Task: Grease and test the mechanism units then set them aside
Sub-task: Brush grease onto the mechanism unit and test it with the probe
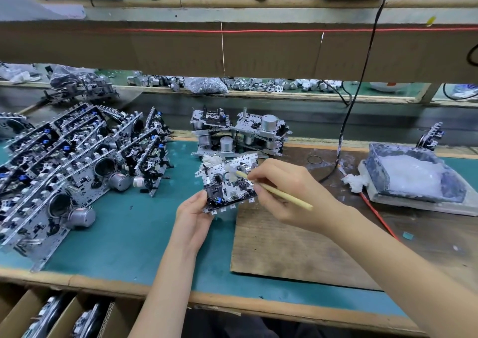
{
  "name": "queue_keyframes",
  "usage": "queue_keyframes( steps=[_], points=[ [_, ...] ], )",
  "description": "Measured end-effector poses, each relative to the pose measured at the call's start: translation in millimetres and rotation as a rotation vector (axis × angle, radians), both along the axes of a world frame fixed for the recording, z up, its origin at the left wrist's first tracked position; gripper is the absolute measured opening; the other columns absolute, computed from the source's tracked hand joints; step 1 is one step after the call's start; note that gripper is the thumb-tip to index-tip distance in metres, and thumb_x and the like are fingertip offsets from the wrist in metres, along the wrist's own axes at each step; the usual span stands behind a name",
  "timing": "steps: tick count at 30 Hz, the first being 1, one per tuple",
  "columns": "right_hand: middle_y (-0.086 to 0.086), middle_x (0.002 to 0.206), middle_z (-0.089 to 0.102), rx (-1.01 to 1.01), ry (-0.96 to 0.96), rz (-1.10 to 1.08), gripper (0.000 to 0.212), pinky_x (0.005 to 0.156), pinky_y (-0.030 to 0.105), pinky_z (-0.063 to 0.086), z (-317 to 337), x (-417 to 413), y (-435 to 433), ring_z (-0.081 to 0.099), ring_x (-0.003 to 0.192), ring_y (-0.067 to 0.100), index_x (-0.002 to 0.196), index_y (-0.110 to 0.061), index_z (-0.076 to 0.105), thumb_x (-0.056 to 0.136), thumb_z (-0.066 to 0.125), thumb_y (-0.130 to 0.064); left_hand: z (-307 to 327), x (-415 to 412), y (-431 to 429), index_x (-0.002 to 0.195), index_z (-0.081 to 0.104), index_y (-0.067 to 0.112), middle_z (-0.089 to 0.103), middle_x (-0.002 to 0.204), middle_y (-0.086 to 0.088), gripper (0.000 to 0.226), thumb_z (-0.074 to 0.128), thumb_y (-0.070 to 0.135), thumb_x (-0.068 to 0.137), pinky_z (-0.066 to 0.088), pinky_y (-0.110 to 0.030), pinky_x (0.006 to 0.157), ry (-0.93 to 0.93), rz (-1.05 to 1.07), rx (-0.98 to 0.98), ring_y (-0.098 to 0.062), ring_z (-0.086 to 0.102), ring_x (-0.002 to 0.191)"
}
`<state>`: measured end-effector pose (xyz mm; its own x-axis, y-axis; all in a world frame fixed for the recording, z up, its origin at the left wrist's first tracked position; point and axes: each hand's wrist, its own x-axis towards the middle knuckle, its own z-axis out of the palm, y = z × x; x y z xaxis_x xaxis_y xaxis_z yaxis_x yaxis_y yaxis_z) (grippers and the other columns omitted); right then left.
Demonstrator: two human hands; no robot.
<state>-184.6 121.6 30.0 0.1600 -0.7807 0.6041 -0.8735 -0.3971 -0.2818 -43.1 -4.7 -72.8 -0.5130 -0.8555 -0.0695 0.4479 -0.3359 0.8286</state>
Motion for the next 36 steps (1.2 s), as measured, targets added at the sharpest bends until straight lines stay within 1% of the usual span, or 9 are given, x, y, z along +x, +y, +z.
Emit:
queue_keyframes(
  steps=[2, 6, 9, 12, 16, 22, 27, 31, 36],
  points=[
    [0.007, 0.082, 0.060, 0.019, 0.008, 0.016, 0.012, 0.066, 0.020, 0.041, 0.8, 0.6, 0.3, 0.049, 0.072, 0.010, 0.091, 0.003, 0.062, 0.080, 0.057, -0.001, -0.6, -0.4, -0.4, 0.106, 0.058, -0.009, 0.069, 0.088, -0.010, 0.028, 0.034, 0.001, 0.096, 0.053, -0.021, 0.066, -0.005, 0.004, -0.001, -0.016, 0.065, 0.075],
    [0.011, 0.080, 0.060, 0.031, 0.049, 0.037, 0.009, 0.059, 0.038, 0.049, 3.9, 0.6, 1.7, 0.057, 0.068, 0.025, 0.083, 0.004, 0.062, 0.076, 0.058, 0.002, -0.7, -0.2, -0.4, 0.104, 0.059, -0.008, 0.071, 0.087, -0.009, 0.028, 0.035, 0.002, 0.096, 0.054, -0.023, 0.068, 0.007, -0.002, -0.005, -0.017, 0.066, 0.077],
    [0.013, 0.079, 0.060, 0.049, 0.069, 0.036, 0.010, 0.058, 0.041, 0.050, 3.4, 1.4, 0.6, 0.057, 0.067, 0.029, 0.082, 0.004, 0.062, 0.074, 0.057, 0.002, -1.1, 0.2, -0.4, 0.105, 0.059, -0.008, 0.069, 0.093, -0.013, 0.028, 0.035, 0.004, 0.096, 0.051, -0.028, 0.076, -0.003, 0.004, -0.008, -0.021, 0.064, 0.082],
    [0.012, 0.078, 0.059, 0.060, 0.063, 0.021, 0.010, 0.058, 0.041, 0.049, 1.2, 1.6, -1.3, 0.056, 0.066, 0.029, 0.081, 0.003, 0.062, 0.074, 0.056, 0.001, -1.1, 0.8, -0.3, 0.101, 0.060, -0.006, 0.072, 0.088, -0.009, 0.027, 0.035, 0.004, 0.097, 0.051, -0.029, 0.075, -0.012, 0.001, -0.015, -0.019, 0.065, 0.080],
    [0.011, 0.079, 0.060, 0.054, 0.041, 0.012, 0.010, 0.059, 0.040, 0.050, 0.6, 0.5, -2.2, 0.057, 0.067, 0.027, 0.082, 0.003, 0.063, 0.074, 0.056, 0.002, -0.1, 0.7, 0.3, 0.098, 0.061, -0.005, 0.073, 0.084, -0.006, 0.027, 0.035, 0.002, 0.097, 0.055, -0.023, 0.069, 0.005, -0.003, -0.014, -0.015, 0.068, 0.075],
    [0.009, 0.079, 0.060, 0.046, 0.036, 0.005, 0.010, 0.060, 0.038, 0.049, -0.2, 0.1, -2.7, 0.057, 0.067, 0.025, 0.083, 0.002, 0.063, 0.075, 0.056, 0.001, 0.6, 0.8, 0.5, 0.098, 0.061, -0.005, 0.073, 0.083, -0.006, 0.027, 0.035, 0.002, 0.096, 0.055, -0.023, 0.069, 0.014, -0.006, -0.009, -0.014, 0.068, 0.074],
    [0.007, 0.079, 0.059, -0.006, 0.005, -0.022, 0.010, 0.058, 0.035, 0.046, 2.2, 0.6, -2.2, 0.054, 0.065, 0.021, 0.084, 0.001, 0.063, 0.075, 0.057, 0.002, 0.5, 0.4, 0.3, 0.100, 0.061, -0.005, 0.073, 0.085, -0.006, 0.027, 0.035, 0.003, 0.097, 0.053, -0.026, 0.073, 0.005, -0.005, -0.007, -0.016, 0.067, 0.078],
    [0.009, 0.078, 0.059, 0.016, 0.021, -0.004, 0.010, 0.059, 0.030, 0.044, 0.0, 1.6, -2.4, 0.054, 0.065, 0.022, 0.083, 0.003, 0.063, 0.075, 0.057, 0.002, 1.6, 0.9, 1.1, 0.099, 0.061, -0.005, 0.073, 0.084, -0.006, 0.028, 0.034, 0.003, 0.097, 0.055, -0.022, 0.069, 0.010, -0.016, -0.016, -0.014, 0.068, 0.075],
    [0.009, 0.078, 0.060, 0.039, 0.019, -0.019, 0.010, 0.061, 0.028, 0.043, -4.1, -1.3, -4.4, 0.055, 0.066, 0.022, 0.083, 0.003, 0.062, 0.075, 0.057, 0.003, 0.3, 1.2, 0.5, 0.100, 0.061, -0.004, 0.073, 0.086, -0.007, 0.028, 0.035, 0.004, 0.097, 0.055, -0.024, 0.071, -0.003, -0.016, -0.018, -0.016, 0.068, 0.078]
  ],
)
